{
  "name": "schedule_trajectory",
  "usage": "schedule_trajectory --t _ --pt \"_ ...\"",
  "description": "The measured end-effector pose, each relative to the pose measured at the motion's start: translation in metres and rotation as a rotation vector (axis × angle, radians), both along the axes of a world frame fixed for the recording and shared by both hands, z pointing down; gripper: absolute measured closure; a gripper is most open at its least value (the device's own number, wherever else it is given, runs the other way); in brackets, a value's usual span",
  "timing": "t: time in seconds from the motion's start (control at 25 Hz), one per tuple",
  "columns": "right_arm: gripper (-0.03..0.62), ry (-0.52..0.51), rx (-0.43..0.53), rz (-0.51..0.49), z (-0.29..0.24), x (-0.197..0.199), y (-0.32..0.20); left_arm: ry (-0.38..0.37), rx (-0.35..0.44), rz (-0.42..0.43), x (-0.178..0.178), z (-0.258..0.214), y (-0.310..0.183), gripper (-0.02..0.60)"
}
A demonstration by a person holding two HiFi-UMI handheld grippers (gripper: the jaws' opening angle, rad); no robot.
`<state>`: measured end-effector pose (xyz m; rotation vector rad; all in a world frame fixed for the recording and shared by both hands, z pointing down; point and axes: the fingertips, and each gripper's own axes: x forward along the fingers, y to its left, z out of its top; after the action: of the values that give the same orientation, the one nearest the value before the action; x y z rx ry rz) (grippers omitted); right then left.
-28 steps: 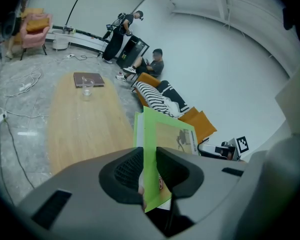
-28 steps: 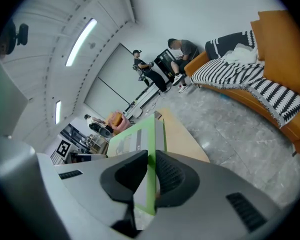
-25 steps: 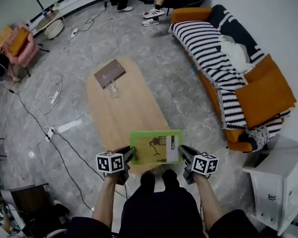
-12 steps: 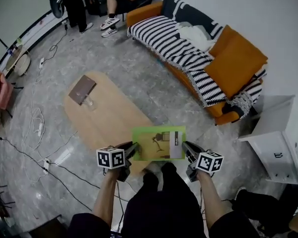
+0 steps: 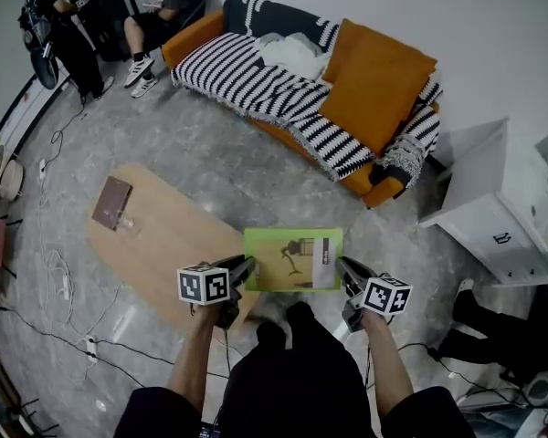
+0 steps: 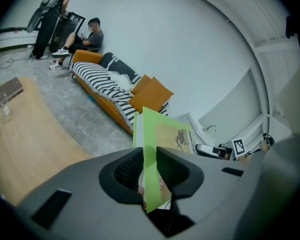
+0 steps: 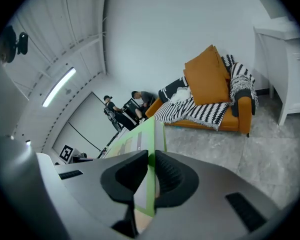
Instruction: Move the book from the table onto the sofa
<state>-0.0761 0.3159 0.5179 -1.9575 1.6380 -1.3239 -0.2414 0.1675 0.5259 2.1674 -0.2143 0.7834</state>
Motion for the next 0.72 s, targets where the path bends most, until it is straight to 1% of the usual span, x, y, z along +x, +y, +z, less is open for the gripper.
schedule_trajectory --t 0.16,0.28,0.36,0.52,0.72 --pt "0.534 -0.008 0.014 0.014 0.002 0.044 0.005 -0.008 -0.001 0.012 0.046 0.000 0.004 0.488" --pt "0.534 -0.017 0.027 0.016 0.004 0.091 0.004 -0.013 0.006 0.012 0.092 -0.003 0.001 0.488" --pt "0.534 -0.020 0.037 0.016 0.002 0.113 0.003 -0.010 0.012 0.015 0.115 -0.006 0.000 0.488" --pt "0.534 -0.016 0.051 0.023 -0.005 0.136 -0.003 -0.004 0.019 0.021 0.140 -0.013 -0.006 0.489" --pt "0.534 -0.009 0.063 0.030 -0.005 0.159 -0.014 -0.003 0.014 0.029 0.160 -0.011 -0.017 0.488"
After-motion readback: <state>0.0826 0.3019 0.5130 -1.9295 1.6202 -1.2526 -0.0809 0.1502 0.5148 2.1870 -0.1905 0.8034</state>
